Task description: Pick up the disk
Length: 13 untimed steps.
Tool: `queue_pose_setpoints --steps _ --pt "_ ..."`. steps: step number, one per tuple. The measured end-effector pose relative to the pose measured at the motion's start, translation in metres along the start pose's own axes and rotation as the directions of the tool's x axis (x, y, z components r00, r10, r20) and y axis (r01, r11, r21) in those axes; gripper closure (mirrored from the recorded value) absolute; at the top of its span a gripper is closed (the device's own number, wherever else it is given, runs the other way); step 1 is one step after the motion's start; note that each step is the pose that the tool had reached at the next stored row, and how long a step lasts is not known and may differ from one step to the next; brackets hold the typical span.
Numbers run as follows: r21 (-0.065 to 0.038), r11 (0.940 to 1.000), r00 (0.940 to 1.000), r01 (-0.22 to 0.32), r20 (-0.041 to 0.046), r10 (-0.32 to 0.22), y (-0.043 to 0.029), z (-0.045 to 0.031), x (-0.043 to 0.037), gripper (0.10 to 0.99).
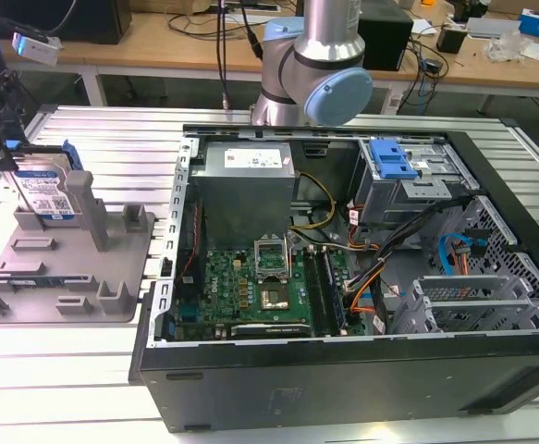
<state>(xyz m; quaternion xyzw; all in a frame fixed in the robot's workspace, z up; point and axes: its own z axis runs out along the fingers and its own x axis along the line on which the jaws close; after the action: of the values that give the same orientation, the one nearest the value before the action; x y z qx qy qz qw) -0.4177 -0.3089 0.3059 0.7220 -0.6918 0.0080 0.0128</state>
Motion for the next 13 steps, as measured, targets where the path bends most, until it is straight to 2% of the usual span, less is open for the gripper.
queue_pose_setpoints --steps 10,12,13 --pt "0.000 1.0000 1.0000 0.000 0.0000 0.000 0.0004 0.0061 0.0009 0.545" --pt "0.000 1.0000 1.0000 0.000 0.0000 0.000 0.0005 0.0065 0.0010 0.561" --pt "0.000 1.0000 1.0000 0.000 0.0000 0.000 0.0006 0.0067 0.0011 0.631"
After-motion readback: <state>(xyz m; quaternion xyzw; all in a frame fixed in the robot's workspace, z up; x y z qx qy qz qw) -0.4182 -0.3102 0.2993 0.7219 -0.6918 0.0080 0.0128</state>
